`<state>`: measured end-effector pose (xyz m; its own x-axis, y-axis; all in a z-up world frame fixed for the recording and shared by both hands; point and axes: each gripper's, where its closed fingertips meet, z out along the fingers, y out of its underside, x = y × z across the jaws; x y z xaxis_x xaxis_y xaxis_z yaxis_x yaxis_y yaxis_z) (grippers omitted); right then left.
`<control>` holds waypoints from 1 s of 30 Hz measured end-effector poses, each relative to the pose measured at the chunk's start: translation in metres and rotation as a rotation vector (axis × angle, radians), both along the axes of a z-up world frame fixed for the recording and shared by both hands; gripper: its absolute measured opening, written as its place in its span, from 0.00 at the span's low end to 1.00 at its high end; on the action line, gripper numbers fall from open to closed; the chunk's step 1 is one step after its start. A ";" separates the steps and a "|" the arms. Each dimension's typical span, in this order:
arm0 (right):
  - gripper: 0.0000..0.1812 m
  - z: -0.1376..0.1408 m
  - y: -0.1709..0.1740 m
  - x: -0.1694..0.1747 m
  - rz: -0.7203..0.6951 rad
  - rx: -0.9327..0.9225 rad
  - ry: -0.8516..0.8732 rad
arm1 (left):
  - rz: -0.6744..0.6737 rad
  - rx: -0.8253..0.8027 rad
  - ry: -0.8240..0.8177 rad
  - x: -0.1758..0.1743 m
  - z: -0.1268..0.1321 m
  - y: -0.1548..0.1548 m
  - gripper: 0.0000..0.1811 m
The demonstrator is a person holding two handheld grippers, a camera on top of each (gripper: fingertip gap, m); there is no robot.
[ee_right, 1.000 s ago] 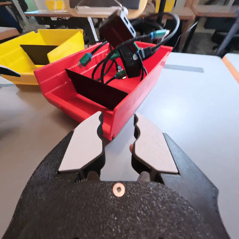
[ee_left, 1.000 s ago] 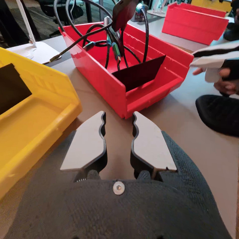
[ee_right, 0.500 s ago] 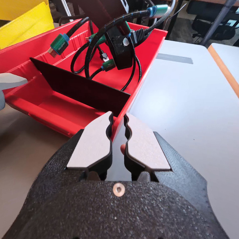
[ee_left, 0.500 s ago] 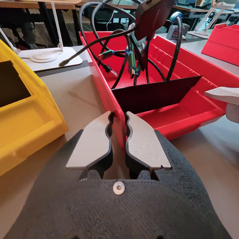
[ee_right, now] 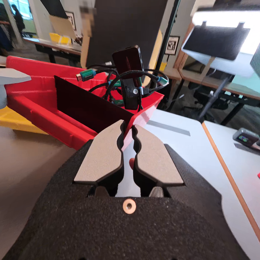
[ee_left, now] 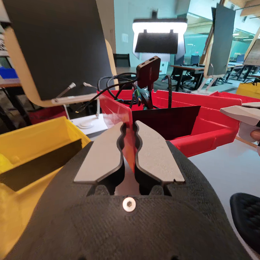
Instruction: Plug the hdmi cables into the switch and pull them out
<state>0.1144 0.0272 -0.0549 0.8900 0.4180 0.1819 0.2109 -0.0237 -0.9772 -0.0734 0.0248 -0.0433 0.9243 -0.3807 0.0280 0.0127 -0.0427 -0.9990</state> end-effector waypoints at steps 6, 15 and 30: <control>0.05 0.071 -0.013 -0.070 0.146 0.138 0.047 | 0.140 0.115 0.027 -0.073 0.062 -0.030 0.05; 0.06 0.093 -0.041 -0.243 0.462 0.170 0.075 | 0.454 0.124 0.016 -0.236 0.067 -0.103 0.04; 0.07 -0.066 -0.070 -0.421 0.691 -0.099 0.056 | 0.687 -0.073 -0.065 -0.389 -0.080 -0.167 0.04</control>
<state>-0.3064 -0.0423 -0.1213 0.4215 0.9037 0.0754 0.1595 0.0079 -0.9872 -0.4626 -0.1420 -0.1230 0.9508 0.2949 0.0946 0.1205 -0.0710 -0.9902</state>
